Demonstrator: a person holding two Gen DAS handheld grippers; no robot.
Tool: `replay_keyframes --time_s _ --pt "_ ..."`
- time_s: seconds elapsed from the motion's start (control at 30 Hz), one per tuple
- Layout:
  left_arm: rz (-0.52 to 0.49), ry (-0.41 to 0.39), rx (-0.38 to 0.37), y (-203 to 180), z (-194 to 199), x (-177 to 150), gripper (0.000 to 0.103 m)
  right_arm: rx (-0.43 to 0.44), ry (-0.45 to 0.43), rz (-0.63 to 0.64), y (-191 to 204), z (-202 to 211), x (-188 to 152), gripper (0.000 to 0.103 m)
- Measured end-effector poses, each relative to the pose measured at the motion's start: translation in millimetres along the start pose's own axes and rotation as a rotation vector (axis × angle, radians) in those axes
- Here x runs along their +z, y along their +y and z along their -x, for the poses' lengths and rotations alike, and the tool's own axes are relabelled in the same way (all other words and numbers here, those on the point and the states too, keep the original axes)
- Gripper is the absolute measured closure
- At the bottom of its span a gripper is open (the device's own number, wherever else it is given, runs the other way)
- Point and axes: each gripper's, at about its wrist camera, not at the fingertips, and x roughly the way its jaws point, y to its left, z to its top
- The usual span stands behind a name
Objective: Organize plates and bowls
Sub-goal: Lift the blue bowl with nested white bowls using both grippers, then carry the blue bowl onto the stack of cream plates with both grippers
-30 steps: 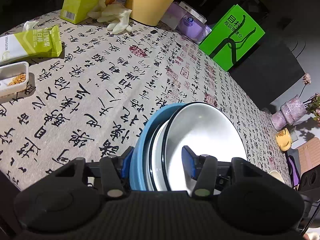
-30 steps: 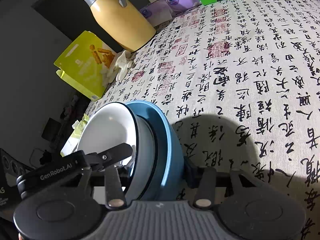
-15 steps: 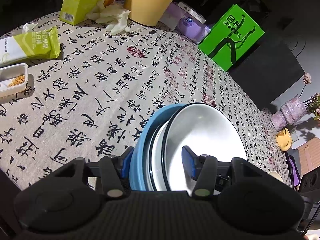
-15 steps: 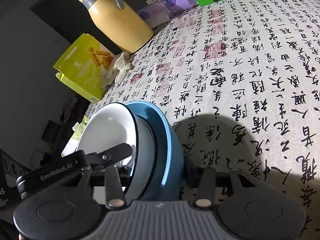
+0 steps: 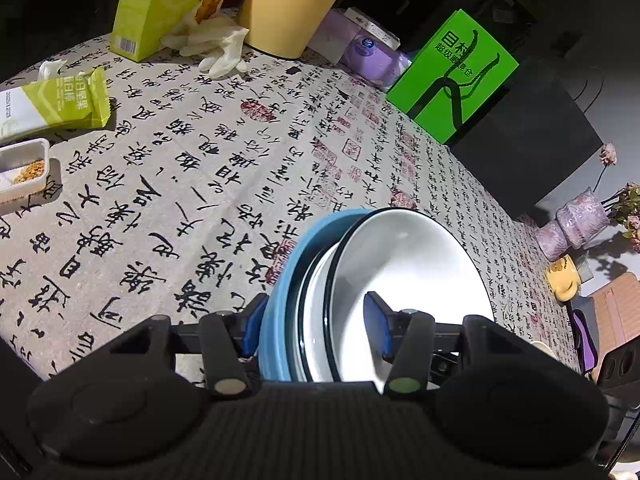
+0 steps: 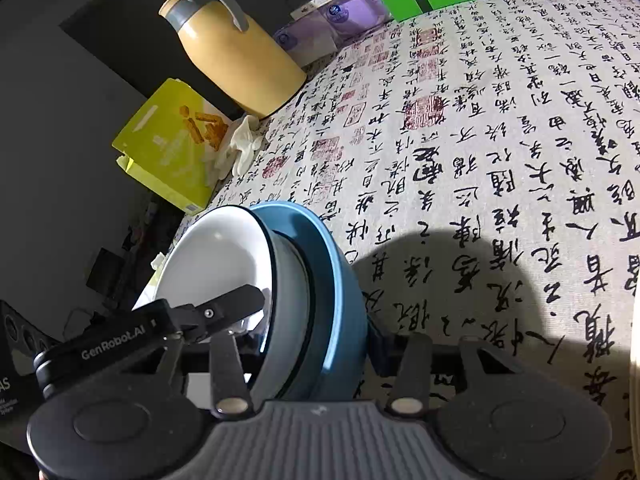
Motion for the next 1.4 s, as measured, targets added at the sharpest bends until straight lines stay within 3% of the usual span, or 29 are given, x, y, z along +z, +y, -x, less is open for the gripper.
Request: replay_keyframes --time_s 1.4 --pt "-0.065 -0.014 -0.037 -69 2 -7 0.051 0.003 -0.088 -0.02 -30 62 14 0.058"
